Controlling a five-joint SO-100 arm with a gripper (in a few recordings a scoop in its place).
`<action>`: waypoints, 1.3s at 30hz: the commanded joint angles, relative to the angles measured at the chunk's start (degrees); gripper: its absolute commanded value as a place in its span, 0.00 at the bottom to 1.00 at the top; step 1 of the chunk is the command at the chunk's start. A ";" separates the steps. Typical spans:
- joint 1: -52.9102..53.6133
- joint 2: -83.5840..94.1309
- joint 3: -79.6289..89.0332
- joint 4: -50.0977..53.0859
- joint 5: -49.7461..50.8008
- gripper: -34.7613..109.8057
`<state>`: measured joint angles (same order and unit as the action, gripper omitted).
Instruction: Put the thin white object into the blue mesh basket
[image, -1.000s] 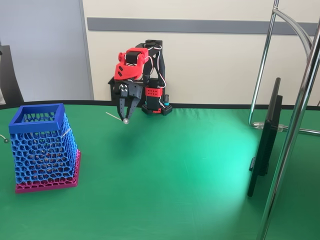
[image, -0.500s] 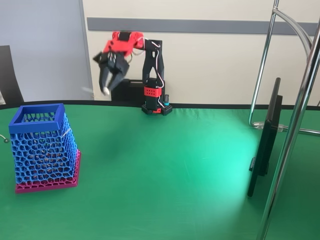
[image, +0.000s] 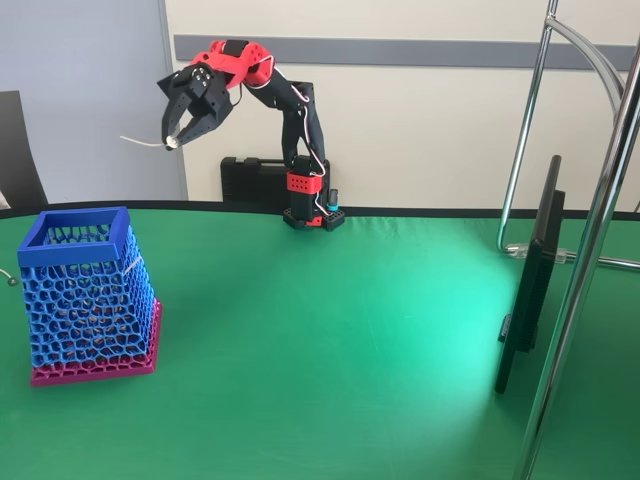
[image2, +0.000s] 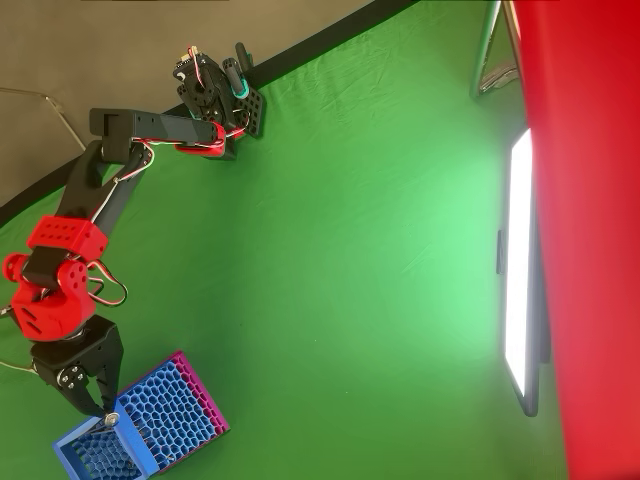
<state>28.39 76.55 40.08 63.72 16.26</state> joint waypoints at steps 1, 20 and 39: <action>0.97 -2.99 -7.29 0.18 -1.32 0.28; 2.37 -25.49 -27.51 -12.74 -1.85 0.28; 5.89 -30.85 -20.21 -42.10 3.52 0.26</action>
<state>33.66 45.09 21.45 23.12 17.31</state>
